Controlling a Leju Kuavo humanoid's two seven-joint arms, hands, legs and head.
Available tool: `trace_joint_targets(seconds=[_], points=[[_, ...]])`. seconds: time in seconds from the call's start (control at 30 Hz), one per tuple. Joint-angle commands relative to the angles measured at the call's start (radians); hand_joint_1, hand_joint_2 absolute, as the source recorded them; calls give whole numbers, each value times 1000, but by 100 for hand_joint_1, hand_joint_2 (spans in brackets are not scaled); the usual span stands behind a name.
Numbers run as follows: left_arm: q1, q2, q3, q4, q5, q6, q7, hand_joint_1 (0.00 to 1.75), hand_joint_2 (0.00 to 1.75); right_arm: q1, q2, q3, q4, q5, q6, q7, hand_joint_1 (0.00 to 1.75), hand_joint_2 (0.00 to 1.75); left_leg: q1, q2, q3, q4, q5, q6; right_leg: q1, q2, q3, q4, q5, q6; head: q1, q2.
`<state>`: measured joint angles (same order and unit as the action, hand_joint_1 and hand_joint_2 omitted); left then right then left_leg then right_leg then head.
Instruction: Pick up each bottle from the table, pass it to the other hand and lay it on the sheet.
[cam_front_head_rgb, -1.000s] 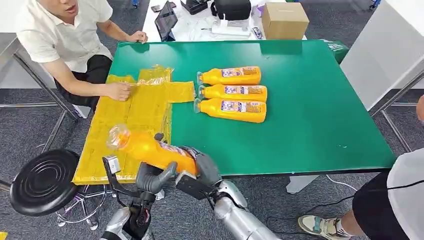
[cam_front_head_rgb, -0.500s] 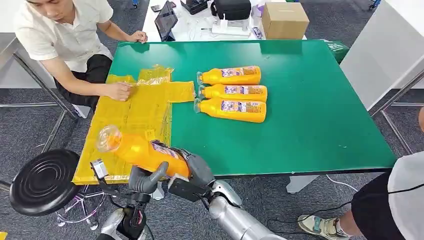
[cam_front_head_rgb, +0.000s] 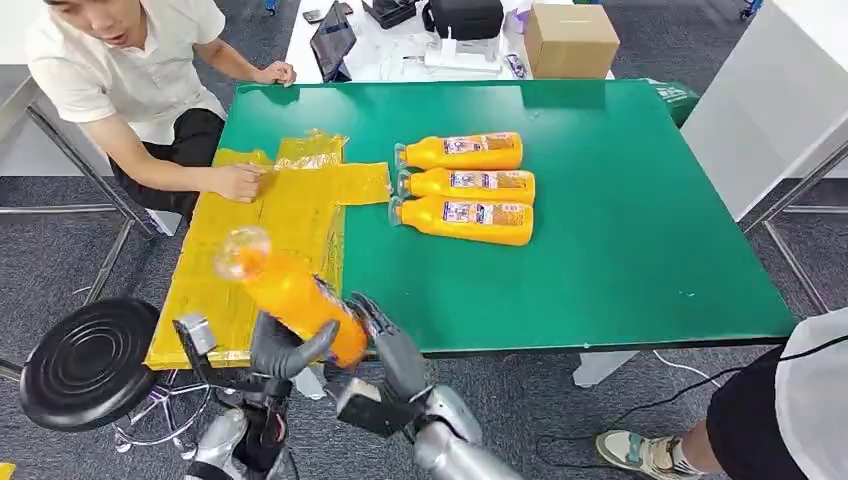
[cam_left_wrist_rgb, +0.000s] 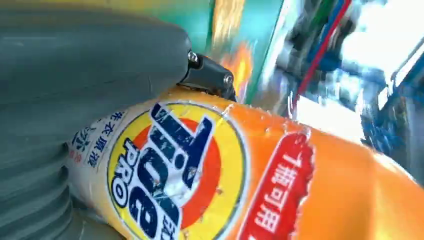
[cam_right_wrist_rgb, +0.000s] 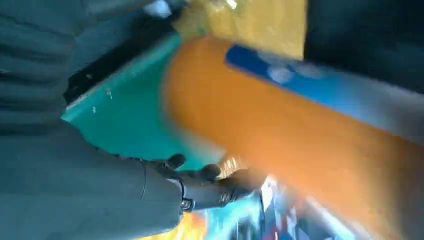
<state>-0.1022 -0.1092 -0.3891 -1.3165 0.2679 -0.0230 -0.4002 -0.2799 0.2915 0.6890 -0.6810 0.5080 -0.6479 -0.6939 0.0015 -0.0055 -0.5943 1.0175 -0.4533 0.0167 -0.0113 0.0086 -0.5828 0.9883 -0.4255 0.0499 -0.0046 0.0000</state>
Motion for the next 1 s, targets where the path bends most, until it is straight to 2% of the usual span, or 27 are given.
trace_joint_targets(seconds=[0.03, 0.13, 0.23, 0.5, 0.57, 0.7, 0.77, 0.9, 1.0], points=[[-177, 143, 49, 165, -524, 305, 95, 175, 175, 265, -20, -250, -635, 208, -50, -4, 0, 0, 1, -2, 1, 0, 0, -2, 2, -3, 1, 0, -1, -2, 0, 0], [-211, 150, 78, 205, -536, 284, 98, 175, 175, 265, -23, -250, -622, 199, -50, -4, 0, 0, 1, -6, 0, 0, 1, -2, 1, -7, 1, 0, -1, -2, 1, 0], [-220, 145, 92, 214, -537, 279, 97, 175, 175, 264, -26, -244, -618, 180, -50, -4, 0, 0, 1, -2, 0, 0, 1, -1, 0, -3, 0, 0, 0, -1, 0, 0], [-220, 145, 92, 214, -537, 279, 97, 175, 175, 264, -26, -244, -618, 180, -50, -4, 0, 0, 1, -1, 2, -1, 0, -2, 1, -2, 2, 0, -1, -2, 0, 0], [-244, 138, 116, 230, -534, 257, 101, 175, 175, 255, -44, -191, -599, 133, -50, -4, 0, 0, 1, -1, 2, -1, 0, -2, 1, -3, 2, 0, -1, -1, 0, 0], [-390, 156, 49, 424, -818, 342, 173, 175, 175, 233, -54, -114, -565, 96, -50, -4, 0, 0, 1, -3, 0, 0, 1, -1, 1, -4, 0, 0, 0, -1, 0, 0], [-489, 139, -1, 599, -968, 359, 218, 175, 175, 218, -53, -89, -547, 95, -50, -4, 0, 0, 1, -5, 0, 0, 2, -2, 1, -6, 1, 0, 0, -2, 0, 0], [-628, 102, -108, 869, -1180, 309, 333, 175, 175, 184, -53, -54, -485, 71, -50, -4, 0, 0, 1, -6, 1, -1, 3, -2, 1, -6, 3, -1, 0, -1, 0, 0], [-667, 91, -140, 954, -1238, 251, 389, 175, 175, 177, -54, -40, -462, 64, -50, -4, 0, 0, 1, -4, 2, -1, 2, -2, 1, -4, 3, 0, 0, -1, 1, 0]])
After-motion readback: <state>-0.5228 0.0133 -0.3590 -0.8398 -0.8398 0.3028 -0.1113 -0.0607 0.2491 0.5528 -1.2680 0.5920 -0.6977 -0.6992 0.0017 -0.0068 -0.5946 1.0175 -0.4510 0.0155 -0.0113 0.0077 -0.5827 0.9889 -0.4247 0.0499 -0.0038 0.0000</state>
